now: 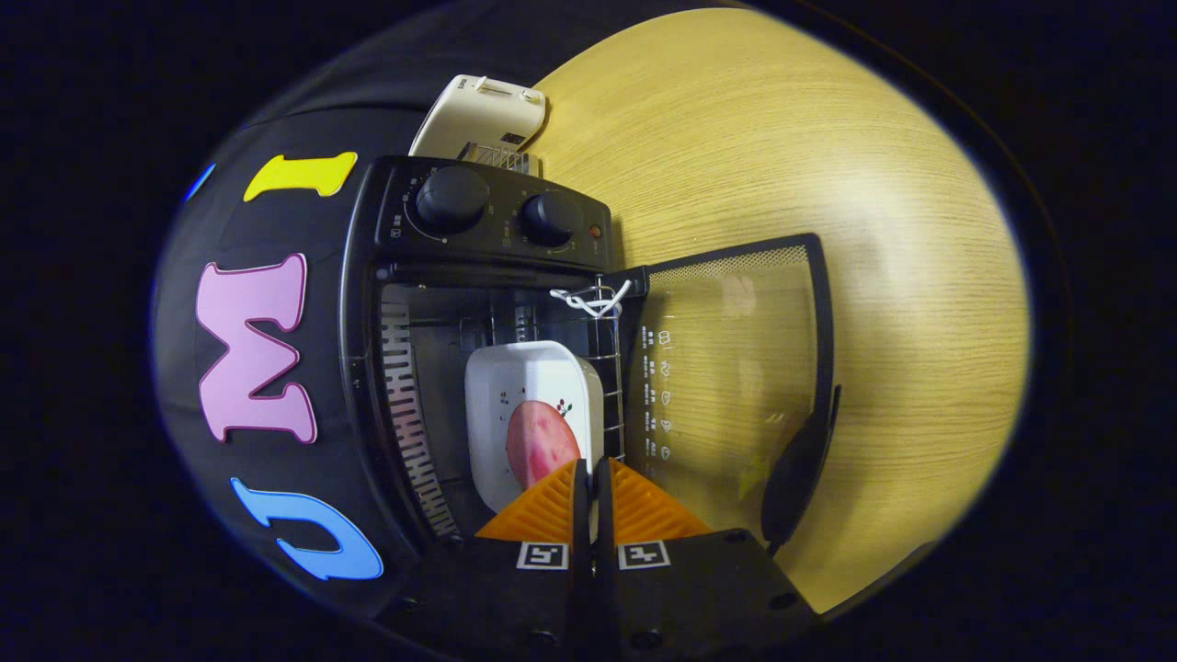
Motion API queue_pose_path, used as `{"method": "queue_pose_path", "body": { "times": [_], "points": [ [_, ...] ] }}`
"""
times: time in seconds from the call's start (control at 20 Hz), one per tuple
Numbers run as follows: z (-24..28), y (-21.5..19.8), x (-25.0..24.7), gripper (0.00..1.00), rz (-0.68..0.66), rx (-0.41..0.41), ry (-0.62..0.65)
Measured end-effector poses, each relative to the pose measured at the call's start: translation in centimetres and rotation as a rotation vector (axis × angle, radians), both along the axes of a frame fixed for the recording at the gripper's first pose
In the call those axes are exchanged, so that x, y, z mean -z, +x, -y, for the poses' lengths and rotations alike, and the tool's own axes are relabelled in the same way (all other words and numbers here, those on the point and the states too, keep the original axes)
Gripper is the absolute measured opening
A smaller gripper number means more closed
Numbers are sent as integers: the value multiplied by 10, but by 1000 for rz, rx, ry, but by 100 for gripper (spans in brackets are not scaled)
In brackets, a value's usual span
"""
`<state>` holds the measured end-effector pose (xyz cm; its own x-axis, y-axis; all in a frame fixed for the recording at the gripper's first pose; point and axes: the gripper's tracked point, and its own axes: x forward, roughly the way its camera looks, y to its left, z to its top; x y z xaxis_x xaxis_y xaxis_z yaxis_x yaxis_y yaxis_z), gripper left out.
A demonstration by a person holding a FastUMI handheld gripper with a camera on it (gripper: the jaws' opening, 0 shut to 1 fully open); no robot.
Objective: Open the toaster oven, put the food inside, and close the toaster oven door.
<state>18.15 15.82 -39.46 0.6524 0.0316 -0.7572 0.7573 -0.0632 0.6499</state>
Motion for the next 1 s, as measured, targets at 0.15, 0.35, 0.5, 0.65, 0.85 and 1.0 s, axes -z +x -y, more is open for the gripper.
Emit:
{"method": "queue_pose_path", "body": {
  "times": [0.15, 0.35, 0.5, 0.65, 0.85, 1.0],
  "points": [
    [2, 17, 2, 5, 18, 12, -10],
    [-1, 26, 5, 6, 16, -10, -22],
    [-5, 31, 4, 13, 68, -32, 16],
    [-9, 22, -14, 39, 96, -63, 17],
    [-27, 0, -36, 98, 116, -174, 71],
    [-37, -35, -61, 97, 141, -318, 0]
  ]
}}
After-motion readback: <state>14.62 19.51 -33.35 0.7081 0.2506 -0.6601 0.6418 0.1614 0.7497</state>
